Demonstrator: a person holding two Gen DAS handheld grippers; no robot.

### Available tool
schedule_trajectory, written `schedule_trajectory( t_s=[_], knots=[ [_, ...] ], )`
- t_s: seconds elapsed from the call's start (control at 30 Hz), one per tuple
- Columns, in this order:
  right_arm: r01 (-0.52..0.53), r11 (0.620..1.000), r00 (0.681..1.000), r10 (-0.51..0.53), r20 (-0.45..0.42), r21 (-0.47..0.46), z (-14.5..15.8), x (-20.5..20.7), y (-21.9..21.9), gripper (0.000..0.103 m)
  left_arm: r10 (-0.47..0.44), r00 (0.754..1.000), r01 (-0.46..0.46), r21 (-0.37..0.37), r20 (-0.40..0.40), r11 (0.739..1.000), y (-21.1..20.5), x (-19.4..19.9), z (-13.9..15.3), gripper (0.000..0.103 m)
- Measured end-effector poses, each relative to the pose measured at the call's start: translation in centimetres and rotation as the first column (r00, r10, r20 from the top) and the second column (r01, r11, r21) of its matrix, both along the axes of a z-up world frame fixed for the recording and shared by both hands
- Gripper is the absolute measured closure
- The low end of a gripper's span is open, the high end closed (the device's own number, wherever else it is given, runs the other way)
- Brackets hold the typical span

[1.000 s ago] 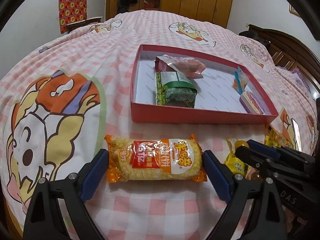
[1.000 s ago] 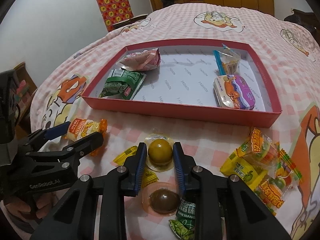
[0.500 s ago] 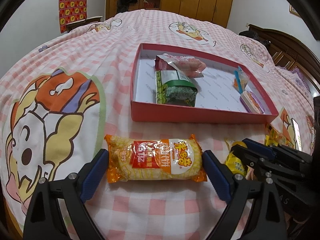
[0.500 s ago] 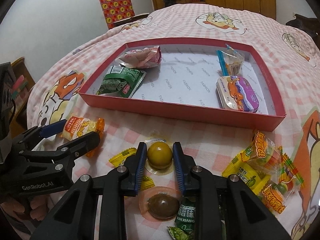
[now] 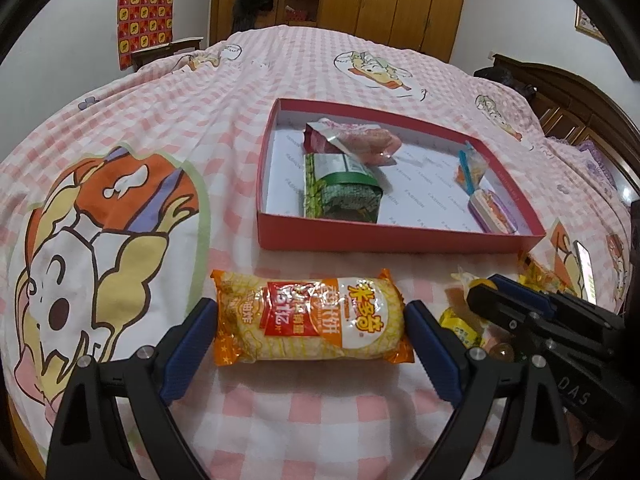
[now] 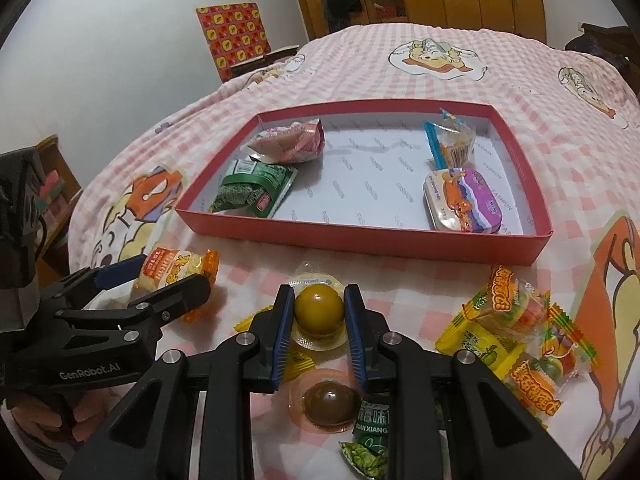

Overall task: Organize snacks
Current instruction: 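Carry the bread bag with the left gripper while the right carries the jelly cup over the tray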

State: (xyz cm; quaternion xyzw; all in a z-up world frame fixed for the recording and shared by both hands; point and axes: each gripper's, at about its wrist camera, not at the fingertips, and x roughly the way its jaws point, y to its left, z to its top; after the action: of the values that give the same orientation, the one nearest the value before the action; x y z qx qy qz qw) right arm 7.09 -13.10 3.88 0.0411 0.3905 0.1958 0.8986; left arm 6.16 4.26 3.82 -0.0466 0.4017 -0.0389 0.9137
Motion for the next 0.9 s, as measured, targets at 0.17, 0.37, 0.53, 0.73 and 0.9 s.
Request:
schedule_trajectory(
  t_s=[0.17,0.37,0.53,0.73,0.9],
  knots=[
    [-0.001,1.000,1.000,0.001,0.016,0.021,0.6,-0.3,-0.2,0.077,0.000,1.000,0.001,-0.011,0.011,1.000,0.0,-0.3,0.7,0.007],
    [-0.001,0.999,0.999,0.000,0.037,0.044,1.4,-0.6,-0.7,0.077,-0.008,1.000,0.008,-0.017,0.027,1.000,-0.2,-0.6,1.6,0.007],
    [0.002,0.999,0.999,-0.005,0.046,0.054,1.9,-0.7,-1.1,0.077,-0.019,0.999,0.020,-0.025,0.035,0.999,-0.5,-0.6,2.2,0.007],
    [0.008,0.998,0.999,-0.011,0.045,0.068,2.4,-0.6,-1.6,0.077,-0.042,0.998,0.043,-0.020,0.049,0.999,-1.4,-0.3,3.0,0.007],
    [0.020,0.997,0.998,-0.024,0.053,0.070,2.9,-0.5,-2.2,0.077,-0.066,0.996,0.067,-0.014,0.059,0.998,-2.2,0.3,3.7,0.007]
  ],
)
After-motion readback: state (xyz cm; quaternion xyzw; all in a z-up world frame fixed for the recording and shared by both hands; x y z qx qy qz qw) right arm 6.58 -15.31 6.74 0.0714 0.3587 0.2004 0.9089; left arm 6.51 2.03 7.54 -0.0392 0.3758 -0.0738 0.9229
